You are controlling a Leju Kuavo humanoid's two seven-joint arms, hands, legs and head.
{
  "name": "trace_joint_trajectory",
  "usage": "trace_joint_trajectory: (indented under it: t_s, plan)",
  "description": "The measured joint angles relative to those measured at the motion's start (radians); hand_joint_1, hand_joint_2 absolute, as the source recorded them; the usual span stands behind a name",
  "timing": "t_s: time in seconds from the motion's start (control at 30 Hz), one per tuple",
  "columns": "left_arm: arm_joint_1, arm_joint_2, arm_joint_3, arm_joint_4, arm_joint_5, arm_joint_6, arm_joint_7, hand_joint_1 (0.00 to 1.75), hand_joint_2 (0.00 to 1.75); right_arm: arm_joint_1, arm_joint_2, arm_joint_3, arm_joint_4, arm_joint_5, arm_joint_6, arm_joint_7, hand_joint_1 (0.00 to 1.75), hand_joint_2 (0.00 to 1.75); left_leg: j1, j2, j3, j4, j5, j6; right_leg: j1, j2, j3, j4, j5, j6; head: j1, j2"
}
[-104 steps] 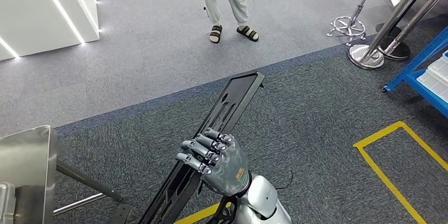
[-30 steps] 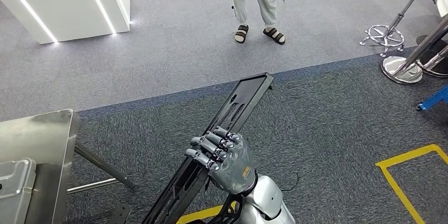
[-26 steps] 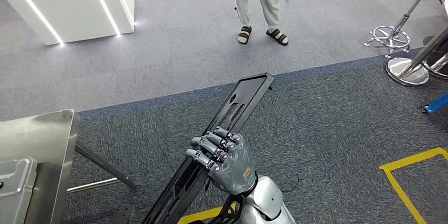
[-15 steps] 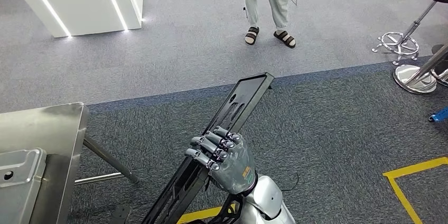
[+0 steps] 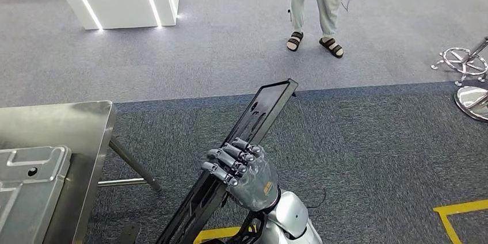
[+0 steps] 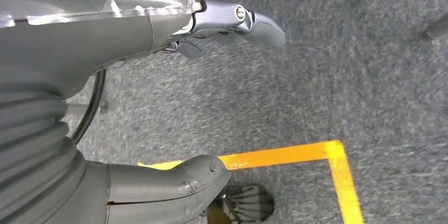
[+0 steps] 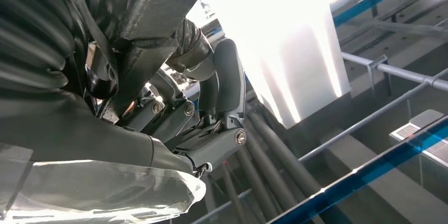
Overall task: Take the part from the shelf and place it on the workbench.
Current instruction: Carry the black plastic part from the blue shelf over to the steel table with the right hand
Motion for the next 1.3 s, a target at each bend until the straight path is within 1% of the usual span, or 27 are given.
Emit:
trace_joint_trajectory:
  t_s: [0.03, 0.1, 0.13, 0.2, 0.23, 0.27, 0.3, 0.37, 0.43, 0.47, 0.53, 0.6, 0.63, 0.7, 0.73, 0.77, 0.8, 0.83, 0.87, 0.93, 1.0, 1.07, 1.13, 1.2, 1.23, 1.27, 1.3]
  plan:
    - [0.001, 0.000, 0.000, 0.000, 0.000, 0.000, 0.000, 0.00, 1.75, 0.000, 0.000, 0.000, 0.000, 0.000, 0.000, 0.000, 1.75, 1.75, 0.003, -0.006, -0.001, -0.005, 0.002, -0.007, 0.000, -0.009, 0.003, -0.004, 0.002, -0.006, 0.000, 0.000]
    - [0.002, 0.000, 0.000, 0.000, 0.000, 0.000, 0.000, 0.00, 1.75, 0.000, 0.001, 0.000, 0.000, 0.000, 0.000, 0.000, 1.75, 1.75, 0.005, 0.015, -0.012, 0.018, -0.015, -0.017, -0.004, -0.027, 0.013, -0.021, 0.008, -0.019, 0.000, 0.000]
    - [0.001, -0.001, 0.000, 0.000, 0.000, 0.000, 0.000, 0.00, 1.75, 0.000, 0.001, 0.000, 0.000, 0.000, 0.000, 0.000, 1.75, 1.75, 0.006, 0.038, -0.031, 0.059, -0.039, -0.022, -0.006, -0.037, 0.018, -0.028, 0.011, -0.024, -0.001, 0.000]
    - [-0.002, -0.002, 0.000, 0.000, -0.003, 0.000, 0.000, 0.00, 1.75, 0.001, 0.001, 0.000, 0.000, 0.000, 0.000, 0.000, 1.75, 1.75, 0.010, 0.077, -0.094, 0.192, -0.101, -0.032, -0.003, -0.054, 0.021, -0.032, 0.011, -0.029, -0.001, 0.000]
    - [-0.001, -0.002, 0.000, 0.000, -0.005, 0.000, 0.000, 0.00, 1.75, 0.001, 0.001, 0.000, 0.000, 0.000, 0.000, 0.000, 1.75, 1.75, 0.011, 0.085, -0.123, 0.248, -0.119, -0.037, -0.001, -0.061, 0.021, -0.032, 0.010, -0.030, -0.001, 0.000]
    - [0.000, -0.002, 0.000, 0.000, -0.006, 0.000, 0.001, 0.00, 1.75, 0.001, 0.001, 0.000, 0.001, 0.000, 0.000, 0.000, 1.75, 1.75, 0.011, 0.087, -0.136, 0.273, -0.119, -0.039, 0.000, -0.067, 0.021, -0.031, 0.009, -0.030, -0.001, 0.000]
    - [0.001, -0.002, 0.000, 0.000, -0.007, 0.000, 0.001, 0.00, 1.75, 0.001, 0.001, 0.000, 0.001, 0.000, 0.000, 0.000, 1.75, 1.75, 0.012, 0.088, -0.129, 0.257, -0.100, -0.040, 0.002, -0.071, 0.021, -0.031, 0.008, -0.030, -0.001, 0.000]
    - [0.002, -0.002, 0.000, 0.000, -0.009, 0.000, 0.001, 0.00, 1.75, 0.000, 0.001, 0.000, 0.001, 0.000, 0.000, 0.000, 1.75, 1.75, 0.010, 0.090, -0.062, 0.125, -0.034, -0.033, 0.003, -0.075, 0.024, -0.029, 0.004, -0.027, -0.001, 0.000]
    - [-0.001, -0.002, 0.000, 0.000, -0.010, 0.000, 0.001, 0.00, 1.75, 0.000, 0.001, 0.000, 0.001, 0.002, 0.000, 0.000, 1.75, 1.75, 0.003, 0.095, -0.004, 0.012, 0.002, -0.020, 0.007, -0.077, 0.025, -0.025, 0.001, -0.020, -0.001, 0.000]
    - [-0.002, -0.002, 0.000, 0.000, -0.011, 0.000, 0.001, 0.00, 1.75, 0.000, 0.001, 0.000, 0.001, 0.003, 0.000, 0.000, 1.75, 1.75, -0.001, 0.095, 0.007, -0.011, 0.004, -0.012, 0.007, -0.079, 0.025, -0.025, 0.000, -0.015, -0.001, 0.000]
    - [-0.003, -0.002, 0.000, 0.000, -0.010, 0.000, 0.002, 0.00, 1.75, 0.000, 0.001, 0.000, 0.000, 0.009, 0.000, 0.000, 1.75, 1.75, -0.003, 0.088, 0.008, -0.017, 0.008, 0.002, 0.007, -0.085, 0.024, -0.026, 0.000, -0.004, -0.001, 0.000]
    - [-0.004, -0.002, 0.000, 0.000, -0.011, 0.000, 0.002, 0.00, 1.75, 0.000, 0.001, 0.000, 0.000, 0.013, 0.000, 0.000, 1.75, 1.75, 0.000, 0.079, 0.015, -0.030, 0.016, 0.015, 0.005, -0.082, 0.019, -0.005, -0.019, 0.006, 0.000, 0.000]
    - [-0.004, -0.002, 0.000, 0.000, -0.011, 0.000, 0.002, 0.00, 1.75, 0.000, 0.001, 0.000, 0.000, 0.014, 0.000, 0.000, 1.75, 1.75, 0.003, 0.075, 0.018, -0.036, 0.019, 0.021, 0.004, -0.076, 0.003, 0.033, -0.043, 0.010, 0.000, 0.000]
    - [-0.005, -0.002, 0.000, 0.000, -0.011, 0.000, 0.002, 0.00, 1.75, 0.000, 0.001, -0.002, 0.000, 0.013, 0.000, 0.001, 1.75, 1.75, 0.002, 0.066, 0.017, -0.037, 0.020, 0.027, -0.001, -0.060, -0.059, 0.162, -0.110, 0.014, 0.000, 0.000]
    - [-0.005, -0.002, 0.000, 0.000, -0.011, 0.000, 0.002, 0.00, 1.75, 0.000, 0.001, -0.002, 0.000, 0.014, 0.000, 0.001, 1.75, 1.75, 0.001, 0.060, 0.016, -0.036, 0.020, 0.028, -0.003, -0.057, -0.090, 0.223, -0.133, 0.016, 0.000, 0.000]
    - [-0.005, -0.002, 0.000, 0.000, -0.011, 0.001, 0.003, 0.00, 1.75, 0.001, 0.001, -0.003, 0.001, 0.014, 0.000, 0.001, 1.75, 1.75, 0.001, 0.052, 0.015, -0.034, 0.019, 0.028, -0.005, -0.056, -0.109, 0.257, -0.138, 0.018, 0.000, 0.000]
    - [-0.005, -0.001, 0.000, 0.000, -0.011, 0.001, 0.003, 0.00, 1.75, 0.001, 0.001, -0.003, 0.001, 0.014, 0.000, 0.001, 1.75, 1.75, 0.001, 0.043, 0.014, -0.032, 0.018, 0.027, -0.007, -0.055, -0.108, 0.252, -0.121, 0.019, 0.000, 0.000]
    - [-0.005, -0.001, 0.000, 0.000, -0.011, 0.001, 0.003, 0.00, 1.75, 0.001, 0.001, -0.003, 0.001, 0.013, 0.000, 0.001, 1.75, 1.75, 0.001, 0.032, 0.014, -0.027, 0.017, 0.025, -0.010, -0.051, -0.089, 0.210, -0.088, 0.019, 0.000, 0.000]
    - [-0.005, -0.002, 0.000, 0.000, -0.011, 0.001, 0.003, 0.00, 1.75, 0.001, 0.001, -0.003, 0.001, 0.013, 0.000, 0.001, 1.75, 1.75, 0.002, 0.021, 0.013, -0.022, 0.014, 0.021, -0.012, -0.039, -0.056, 0.140, -0.049, 0.017, 0.000, 0.000]
    - [-0.006, -0.004, 0.000, 0.000, -0.010, 0.001, 0.003, 0.00, 1.75, 0.001, 0.001, -0.003, 0.001, 0.011, 0.000, 0.001, 1.75, 1.75, 0.000, 0.000, 0.007, -0.010, 0.009, 0.012, -0.015, -0.005, -0.003, 0.026, -0.005, 0.014, 0.000, 0.000]
    - [-0.006, -0.006, 0.000, 0.000, -0.010, 0.002, 0.004, 0.00, 1.75, 0.001, 0.001, -0.003, 0.000, 0.010, 0.000, 0.001, 1.75, 1.75, 0.002, -0.015, -0.002, -0.005, 0.009, -0.001, -0.011, 0.007, 0.009, -0.004, -0.004, 0.009, 0.000, 0.000]
    - [-0.003, -0.006, 0.000, 0.001, -0.009, 0.003, 0.004, 0.00, 1.75, 0.000, 0.002, -0.004, 0.000, 0.009, 0.000, 0.001, 1.75, 1.75, 0.007, -0.022, -0.008, -0.004, 0.009, -0.014, -0.009, -0.013, 0.011, -0.010, 0.001, -0.002, 0.000, 0.000]
    - [-0.003, -0.006, 0.000, 0.001, -0.008, 0.003, 0.004, 0.00, 1.75, 0.001, 0.004, -0.004, 0.000, 0.009, 0.000, 0.001, 1.75, 1.75, 0.007, 0.014, -0.030, 0.040, -0.018, -0.022, -0.011, -0.037, 0.019, -0.022, 0.006, -0.017, -0.001, 0.000]
    - [-0.006, -0.007, 0.000, 0.001, -0.008, 0.003, 0.004, 0.00, 1.75, 0.002, 0.004, -0.004, 0.000, 0.009, 0.000, 0.001, 1.75, 1.75, 0.006, 0.064, -0.087, 0.157, -0.077, -0.027, -0.008, -0.062, 0.022, -0.027, 0.006, -0.027, -0.001, 0.000]
    - [-0.006, -0.007, 0.000, 0.001, -0.008, 0.003, 0.004, 0.00, 1.75, 0.002, 0.004, -0.004, 0.000, 0.009, 0.000, 0.001, 1.75, 1.75, 0.007, 0.076, -0.120, 0.220, -0.101, -0.030, -0.005, -0.076, 0.022, -0.027, 0.005, -0.029, 0.000, 0.000]
    - [-0.005, -0.007, 0.000, 0.001, -0.008, 0.003, 0.004, 0.00, 1.75, 0.002, 0.004, -0.004, 0.000, 0.009, 0.000, 0.001, 1.75, 1.75, 0.008, 0.082, -0.140, 0.260, -0.111, -0.032, -0.003, -0.088, 0.022, -0.027, 0.003, -0.030, -0.001, 0.000]
    - [-0.003, -0.007, 0.000, 0.001, -0.008, 0.003, 0.004, 0.00, 1.75, 0.002, 0.004, -0.004, 0.000, 0.009, 0.000, 0.001, 1.75, 1.75, 0.009, 0.086, -0.143, 0.265, -0.102, -0.034, -0.002, -0.100, 0.023, -0.026, 0.002, -0.029, -0.001, 0.000]
